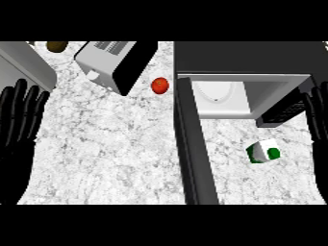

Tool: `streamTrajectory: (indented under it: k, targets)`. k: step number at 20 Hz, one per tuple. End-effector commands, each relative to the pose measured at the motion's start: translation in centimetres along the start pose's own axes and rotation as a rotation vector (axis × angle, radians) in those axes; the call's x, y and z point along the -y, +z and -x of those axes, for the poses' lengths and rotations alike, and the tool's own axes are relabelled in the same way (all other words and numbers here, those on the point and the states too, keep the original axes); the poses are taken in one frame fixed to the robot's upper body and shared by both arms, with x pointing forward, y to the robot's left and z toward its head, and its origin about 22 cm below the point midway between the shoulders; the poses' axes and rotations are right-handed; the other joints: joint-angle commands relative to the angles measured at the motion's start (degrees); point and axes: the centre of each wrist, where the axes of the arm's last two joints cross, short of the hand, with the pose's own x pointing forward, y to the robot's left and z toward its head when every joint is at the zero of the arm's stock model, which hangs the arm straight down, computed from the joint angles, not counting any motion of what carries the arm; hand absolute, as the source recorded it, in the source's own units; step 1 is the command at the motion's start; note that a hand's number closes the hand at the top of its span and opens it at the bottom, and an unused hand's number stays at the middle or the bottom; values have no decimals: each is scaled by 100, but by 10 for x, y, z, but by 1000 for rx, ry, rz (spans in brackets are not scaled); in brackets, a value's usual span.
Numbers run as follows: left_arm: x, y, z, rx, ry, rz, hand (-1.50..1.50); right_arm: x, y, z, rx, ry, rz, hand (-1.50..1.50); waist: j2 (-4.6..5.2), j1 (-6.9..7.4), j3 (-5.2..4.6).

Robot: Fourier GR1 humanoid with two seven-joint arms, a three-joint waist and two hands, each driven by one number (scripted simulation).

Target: Pick up the milk, place it into the microwave and close the microwave

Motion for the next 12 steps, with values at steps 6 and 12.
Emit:
streamTrajectory:
  k: [6, 12]
  targets:
    - [7, 26, -23, -34, -82, -66, -150, 23, -4, -15, 11, 163, 34, -150, -107, -10, 12]
    - [13, 70, -62, -94, 162, -108, -150, 24, 37, -23, -6, 43, -11, -150, -125, -7, 12]
